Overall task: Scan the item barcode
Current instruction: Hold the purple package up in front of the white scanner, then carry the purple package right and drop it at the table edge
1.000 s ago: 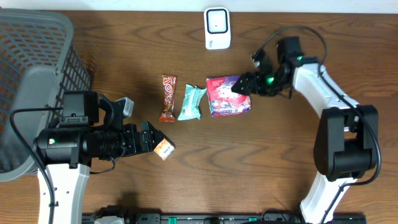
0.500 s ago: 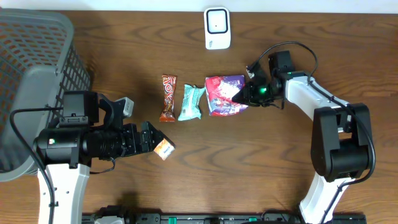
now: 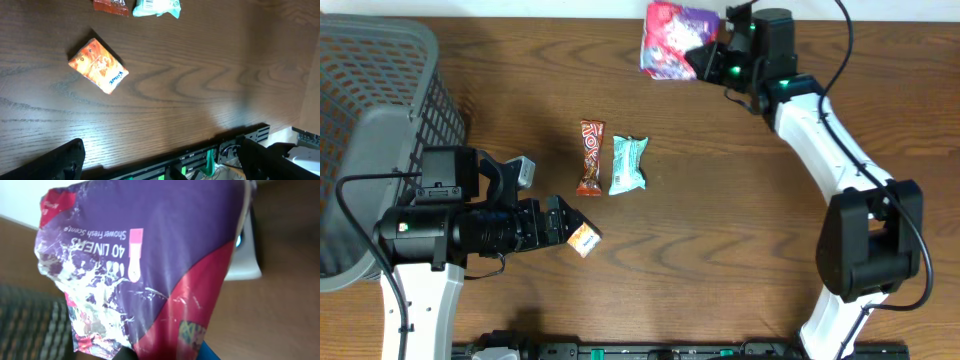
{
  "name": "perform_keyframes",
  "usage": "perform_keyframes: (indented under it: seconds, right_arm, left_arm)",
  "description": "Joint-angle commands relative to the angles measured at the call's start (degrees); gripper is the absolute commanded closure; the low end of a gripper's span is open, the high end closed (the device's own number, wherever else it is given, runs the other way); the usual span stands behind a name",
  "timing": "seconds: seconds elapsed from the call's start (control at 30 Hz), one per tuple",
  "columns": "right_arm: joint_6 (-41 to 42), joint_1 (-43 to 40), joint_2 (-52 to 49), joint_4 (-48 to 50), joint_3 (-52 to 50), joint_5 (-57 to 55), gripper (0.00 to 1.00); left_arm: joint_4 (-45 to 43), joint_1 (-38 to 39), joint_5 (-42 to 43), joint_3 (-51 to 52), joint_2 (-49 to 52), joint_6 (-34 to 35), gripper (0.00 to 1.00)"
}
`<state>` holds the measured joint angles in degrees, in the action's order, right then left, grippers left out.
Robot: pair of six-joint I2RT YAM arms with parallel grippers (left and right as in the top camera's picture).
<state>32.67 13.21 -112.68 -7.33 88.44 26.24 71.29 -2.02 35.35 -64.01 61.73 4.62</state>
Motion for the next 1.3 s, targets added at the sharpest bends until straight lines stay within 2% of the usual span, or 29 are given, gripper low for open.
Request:
perform_keyframes:
  seconds: [0.0,0.27,0.5,0.6,0.73,0.9,1.07,1.27]
  right_arm:
    - [8.04,1.51,-2.29,5.6,0.68,-6.62,0.99]
    - [16.28,1.18,-10.25,19.5,0.81,-8.11,0.99]
    - [13.09,-1.62,-11.15,19.65,1.75,-7.8,0.99]
    - [10.05,-5.27,-8.87,14.23,4.37,-6.19,0.99]
    - [4.66,-11.52,-4.02,2.32,7.65,-7.08,0.99]
    - [4.35,-22.21,1.51,-13.11,8.83,-12.33,0.99]
    - [4.74,-33.92,1.99,-24.94,8.76,-14.51,0.99]
    - [4.96,-44.68,-1.18,-30.38,8.07,-15.58,0.99]
  left_arm:
    - [0.04,0.22,-0.52,0.17,0.0,-0.55,0.02]
    - [0.04,0.22,-0.52,0.17,0.0,-0.52,0.02]
    - [0.04,0.22,-0.52,0.17,0.0,-0.52,0.02]
    - [0.04,0.22,-0.52,0.17,0.0,-0.55,0.02]
    - [0.04,0.22,-0.52,0.17,0.0,-0.52,0.02]
    - [0.04,0.22,-0.52,0.17,0.0,-0.55,0.02]
    - [0.04,0.22,-0.52,0.17,0.0,-0.55,0.02]
    - [0.04,0.22,-0.52,0.17,0.0,-0.55,0.02]
